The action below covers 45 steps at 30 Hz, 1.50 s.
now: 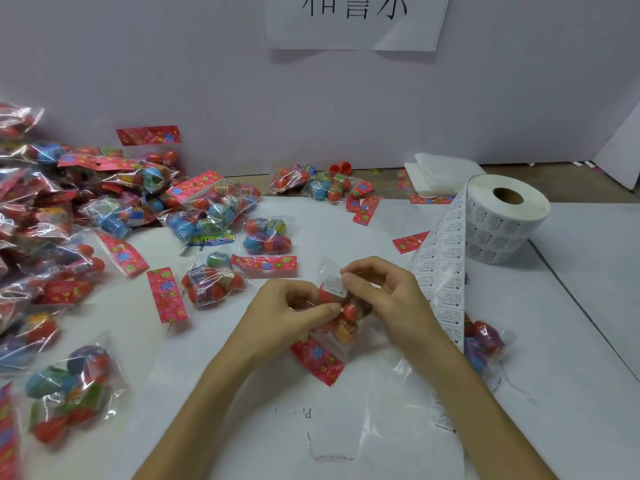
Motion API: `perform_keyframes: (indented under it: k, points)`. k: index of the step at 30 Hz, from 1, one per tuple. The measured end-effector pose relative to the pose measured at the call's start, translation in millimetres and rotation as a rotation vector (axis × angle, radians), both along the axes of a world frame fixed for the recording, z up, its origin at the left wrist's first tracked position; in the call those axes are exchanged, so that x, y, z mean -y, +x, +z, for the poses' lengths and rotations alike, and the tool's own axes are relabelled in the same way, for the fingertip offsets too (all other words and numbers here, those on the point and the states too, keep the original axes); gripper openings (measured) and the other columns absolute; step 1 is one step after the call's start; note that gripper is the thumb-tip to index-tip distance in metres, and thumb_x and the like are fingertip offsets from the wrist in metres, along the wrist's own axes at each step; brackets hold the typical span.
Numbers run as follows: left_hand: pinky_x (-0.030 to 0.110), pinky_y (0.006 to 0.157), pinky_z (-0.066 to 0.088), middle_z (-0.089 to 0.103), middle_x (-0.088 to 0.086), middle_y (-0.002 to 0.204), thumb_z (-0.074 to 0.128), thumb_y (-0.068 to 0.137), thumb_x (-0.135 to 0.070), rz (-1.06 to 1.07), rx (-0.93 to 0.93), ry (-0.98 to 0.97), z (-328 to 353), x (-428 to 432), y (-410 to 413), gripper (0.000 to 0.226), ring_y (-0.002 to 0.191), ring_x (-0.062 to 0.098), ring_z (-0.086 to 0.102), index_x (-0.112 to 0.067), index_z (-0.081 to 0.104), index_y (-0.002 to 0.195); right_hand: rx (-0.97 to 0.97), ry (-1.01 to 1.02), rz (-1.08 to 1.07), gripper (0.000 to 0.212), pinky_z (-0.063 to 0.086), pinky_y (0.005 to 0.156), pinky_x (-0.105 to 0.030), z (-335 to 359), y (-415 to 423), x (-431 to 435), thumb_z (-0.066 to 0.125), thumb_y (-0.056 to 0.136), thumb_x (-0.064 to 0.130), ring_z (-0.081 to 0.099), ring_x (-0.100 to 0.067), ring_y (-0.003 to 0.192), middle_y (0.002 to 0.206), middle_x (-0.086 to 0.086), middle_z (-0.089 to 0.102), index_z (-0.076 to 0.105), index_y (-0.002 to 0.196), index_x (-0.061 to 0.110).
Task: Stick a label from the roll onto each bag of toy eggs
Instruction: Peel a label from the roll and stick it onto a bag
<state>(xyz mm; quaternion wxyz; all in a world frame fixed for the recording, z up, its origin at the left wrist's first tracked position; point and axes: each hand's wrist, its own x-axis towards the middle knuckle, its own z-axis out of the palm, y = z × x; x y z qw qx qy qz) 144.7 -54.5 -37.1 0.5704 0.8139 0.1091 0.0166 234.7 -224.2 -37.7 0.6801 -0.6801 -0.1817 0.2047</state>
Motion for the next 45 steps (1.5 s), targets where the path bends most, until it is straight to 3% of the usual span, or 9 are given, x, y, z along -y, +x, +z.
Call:
perform_keyframes:
  k: [4,8,13,20,24,30,35,43,45]
  points:
    - [0.022,0.054,0.036,0.054,-0.002,0.05,0.072,0.093,-0.038,0.125,0.079,-0.047,-3,4,0,0.045,0.05,0.01,0.044,-0.019,0.068,0.052,-0.029,-0.115,0.06,0.018,0.057,0.081,-0.036,-4,-2,-2,0.085,0.08,0.032,0.071,-0.017,0.088,0.086,0.002,0.073,0.078,0.095,0.026]
    - [0.039,0.074,0.054,0.076,0.007,0.077,0.064,0.09,-0.063,0.057,0.025,-0.109,-1,10,0,0.048,0.071,0.018,0.069,-0.019,0.08,0.08,-0.019,-0.046,-0.039,0.021,0.057,0.079,-0.036,-4,-2,-2,0.081,0.083,0.013,0.071,-0.016,0.082,0.09,-0.012,0.073,0.076,0.102,0.022]
    - [0.015,0.062,0.047,0.077,-0.006,0.084,0.06,0.068,-0.085,0.001,-0.137,-0.015,1,7,1,0.066,0.073,0.004,0.067,-0.028,0.079,0.094,-0.036,0.123,-0.097,0.048,0.059,0.073,-0.028,2,-1,1,0.079,0.081,-0.001,0.073,-0.023,0.086,0.1,-0.022,0.071,0.064,0.122,0.018]
    - [0.018,0.057,0.05,0.073,0.0,0.075,0.074,0.079,-0.047,0.044,-0.016,-0.35,-1,10,-1,0.028,0.067,0.011,0.068,-0.022,0.083,0.085,-0.215,0.194,0.068,0.057,0.058,0.09,-0.043,3,1,3,0.083,0.08,0.02,0.072,-0.031,0.098,0.115,-0.022,0.07,0.059,0.13,0.016]
    - [0.023,0.071,0.055,0.079,0.005,0.084,0.073,0.08,-0.042,0.129,0.055,-0.414,-5,10,1,0.021,0.079,0.017,0.076,-0.023,0.081,0.083,-0.128,-0.084,0.104,0.043,0.057,0.093,-0.058,-2,-6,-4,0.074,0.082,0.047,0.073,-0.034,0.1,0.102,-0.017,0.075,0.072,0.102,0.008]
    - [0.033,0.079,0.058,0.079,-0.002,0.09,0.067,0.07,-0.077,0.135,0.01,-0.261,-5,6,3,0.05,0.09,0.015,0.076,-0.03,0.08,0.082,0.042,-0.107,0.053,0.026,0.058,0.064,-0.03,2,-4,-2,0.074,0.086,0.038,0.06,-0.009,0.06,0.06,0.006,0.061,0.066,0.074,0.016]
    - [0.036,0.087,0.06,0.078,0.0,0.088,0.066,0.073,-0.07,0.137,0.048,-0.333,-8,9,5,0.046,0.093,0.018,0.076,-0.027,0.079,0.079,0.085,-0.087,0.018,0.031,0.041,0.051,-0.015,-1,-3,-2,0.075,0.088,0.031,0.046,-0.005,0.049,0.051,0.008,0.053,0.062,0.065,0.015]
    - [0.048,0.095,0.056,0.076,0.023,0.105,0.077,0.081,-0.041,0.11,-0.014,-0.545,-7,7,6,0.04,0.099,0.039,0.074,-0.007,0.078,0.102,0.082,-0.079,0.061,0.007,0.058,0.073,-0.031,-3,-1,0,0.077,0.089,0.028,0.07,-0.011,0.076,0.081,0.005,0.071,0.071,0.088,0.025]
    - [0.048,0.095,0.056,0.075,0.025,0.105,0.081,0.084,-0.038,0.052,-0.044,-0.547,-6,5,5,0.042,0.098,0.041,0.073,-0.002,0.076,0.104,0.058,-0.061,0.066,0.036,0.06,0.083,-0.037,-1,1,2,0.081,0.085,0.028,0.071,-0.011,0.09,0.101,0.008,0.068,0.063,0.116,0.027]
